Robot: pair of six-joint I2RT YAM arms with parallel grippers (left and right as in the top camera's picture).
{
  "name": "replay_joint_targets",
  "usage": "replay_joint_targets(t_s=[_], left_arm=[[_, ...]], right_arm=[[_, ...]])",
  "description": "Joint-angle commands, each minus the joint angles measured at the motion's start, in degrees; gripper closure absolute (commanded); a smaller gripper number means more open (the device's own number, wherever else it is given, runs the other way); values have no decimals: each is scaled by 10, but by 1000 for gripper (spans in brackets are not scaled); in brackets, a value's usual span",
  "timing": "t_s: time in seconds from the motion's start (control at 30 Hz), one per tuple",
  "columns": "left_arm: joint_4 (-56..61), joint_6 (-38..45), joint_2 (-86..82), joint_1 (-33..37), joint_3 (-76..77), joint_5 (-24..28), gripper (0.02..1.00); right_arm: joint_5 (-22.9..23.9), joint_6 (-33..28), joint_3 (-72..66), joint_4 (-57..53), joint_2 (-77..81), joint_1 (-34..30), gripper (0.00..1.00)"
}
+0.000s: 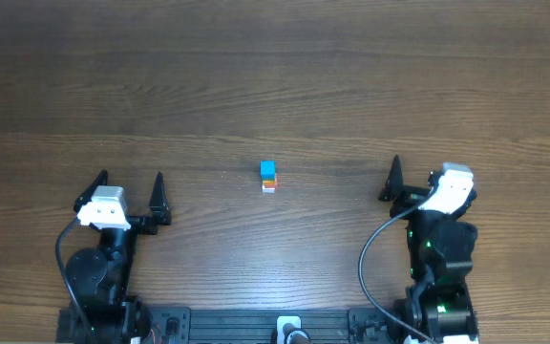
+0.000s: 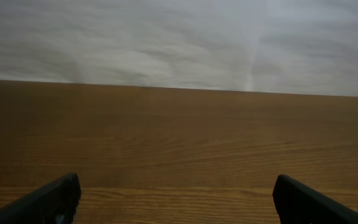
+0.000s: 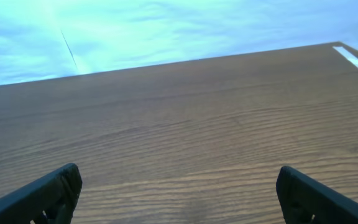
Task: Stack Cubes
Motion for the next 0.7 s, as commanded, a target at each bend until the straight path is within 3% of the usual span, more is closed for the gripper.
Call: replay_joint_targets(t_s=[0.03, 0.07, 0.23, 0.7], left_arm=[[1, 3, -3, 3, -3, 4, 18], [1, 3, -3, 3, -3, 4, 18], [1, 3, -3, 3, -3, 4, 18], [1, 3, -3, 3, -3, 4, 20]], right_arm=[[-18, -13, -40, 1, -71, -14, 7], [-43, -38, -56, 0, -109, -16, 7], [-54, -61, -74, -12, -156, -16, 9], [-103, -63, -102, -45, -213, -14, 9]])
